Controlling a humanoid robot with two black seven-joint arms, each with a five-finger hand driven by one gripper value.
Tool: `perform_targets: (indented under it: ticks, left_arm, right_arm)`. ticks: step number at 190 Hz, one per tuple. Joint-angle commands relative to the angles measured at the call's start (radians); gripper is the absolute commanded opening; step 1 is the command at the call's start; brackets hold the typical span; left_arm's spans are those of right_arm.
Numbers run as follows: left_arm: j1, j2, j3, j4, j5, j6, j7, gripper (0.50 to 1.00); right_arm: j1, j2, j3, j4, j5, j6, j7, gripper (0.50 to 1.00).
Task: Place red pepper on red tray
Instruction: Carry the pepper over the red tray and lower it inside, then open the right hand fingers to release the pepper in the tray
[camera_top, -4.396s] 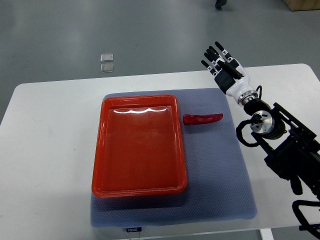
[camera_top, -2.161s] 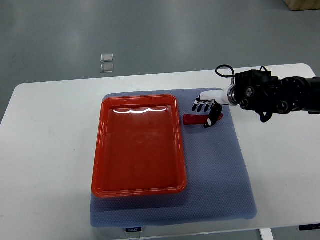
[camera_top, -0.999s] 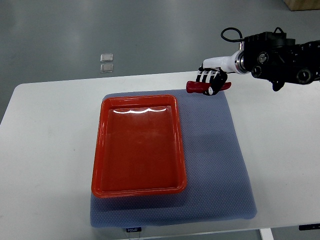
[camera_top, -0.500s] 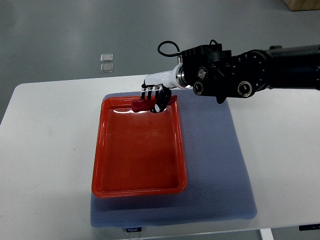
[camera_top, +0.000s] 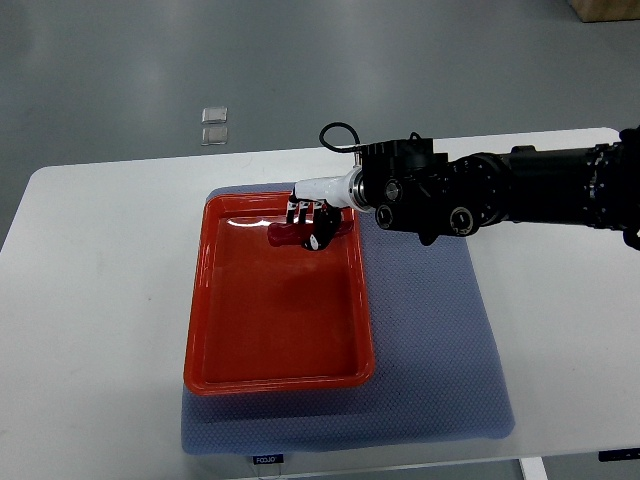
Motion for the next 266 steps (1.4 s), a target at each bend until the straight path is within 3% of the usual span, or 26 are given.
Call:
perform_targets:
  ticks: [1,75,182,195,215,222,245,266]
  left_arm:
    - [0.0,0.0,0.0,0.0,0.0,0.0,0.0,1.0]
    - [0.0,0.0,0.0,0.0,0.0,0.0,0.0,1.0]
    - [0.0,0.0,0.0,0.0,0.0,0.0,0.0,1.0]
    - [0.0,0.0,0.0,0.0,0.0,0.0,0.0,1.0]
    - [0.0,0.0,0.0,0.0,0.0,0.0,0.0,1.0]
    - [0.0,0.0,0.0,0.0,0.0,0.0,0.0,1.0]
    - [0.0,0.0,0.002,0.0,0.0,0.0,0.0,1.0]
    - [0.0,0.0,0.002,0.002,0.0,0.0,0.0,1.0]
  right_arm:
    - [-0.022,0.0,0.002,-0.004,-0.001,-0.017,0.003,0.5]
    - [-0.067,0.0,0.02,-0.012,-0.001,-0.038,0.009,0.519]
    - [-0.13,0.0,0.06,-0.012,0.001,-0.041,0.01,0.639]
    - [-0.13,0.0,0.072,-0.012,-0.001,-0.041,0.01,0.719]
    - [-0.127,0.0,0.085,-0.012,-0.001,-0.041,0.01,0.758]
    - [-0.125,0.0,0.089,-0.012,-0.001,-0.041,0.01,0.799]
    - [-0.122,0.0,0.1,-0.012,0.002,-0.04,0.01,0.862]
    - [-0.121,0.0,0.124,-0.012,0.001,-0.038,0.01,0.891]
